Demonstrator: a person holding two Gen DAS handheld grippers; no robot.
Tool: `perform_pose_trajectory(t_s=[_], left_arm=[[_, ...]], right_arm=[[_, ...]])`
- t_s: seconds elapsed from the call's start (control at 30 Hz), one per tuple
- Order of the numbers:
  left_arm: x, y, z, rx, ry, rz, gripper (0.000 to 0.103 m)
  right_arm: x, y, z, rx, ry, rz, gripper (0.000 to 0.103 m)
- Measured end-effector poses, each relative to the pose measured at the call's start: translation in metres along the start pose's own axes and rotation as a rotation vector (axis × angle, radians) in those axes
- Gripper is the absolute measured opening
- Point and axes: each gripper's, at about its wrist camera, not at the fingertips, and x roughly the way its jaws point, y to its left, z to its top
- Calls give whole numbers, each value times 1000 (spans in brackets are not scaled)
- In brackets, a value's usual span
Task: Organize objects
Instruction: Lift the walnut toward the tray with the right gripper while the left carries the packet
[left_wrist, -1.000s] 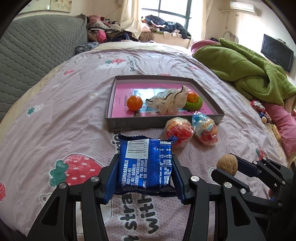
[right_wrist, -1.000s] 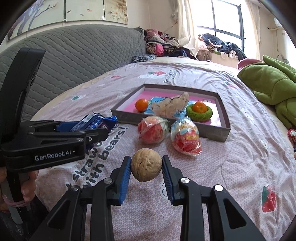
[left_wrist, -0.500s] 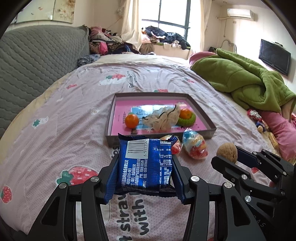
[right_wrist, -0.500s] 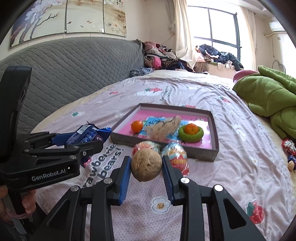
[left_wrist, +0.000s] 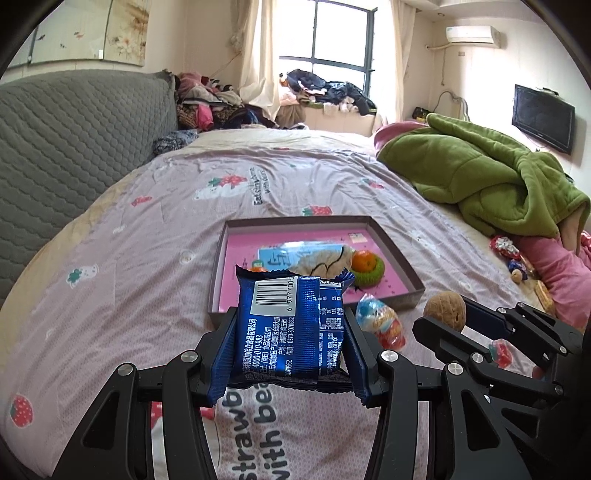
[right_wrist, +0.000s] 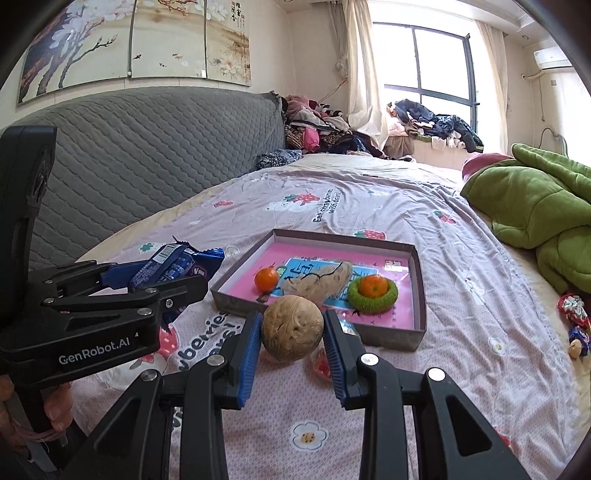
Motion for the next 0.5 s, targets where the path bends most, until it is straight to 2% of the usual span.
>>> perform_pose_trajectory(t_s=[0.5], left_arm=[[26, 0, 19, 4, -7, 14, 54]], right_arm=[[12, -21, 28, 6, -38, -22, 34]])
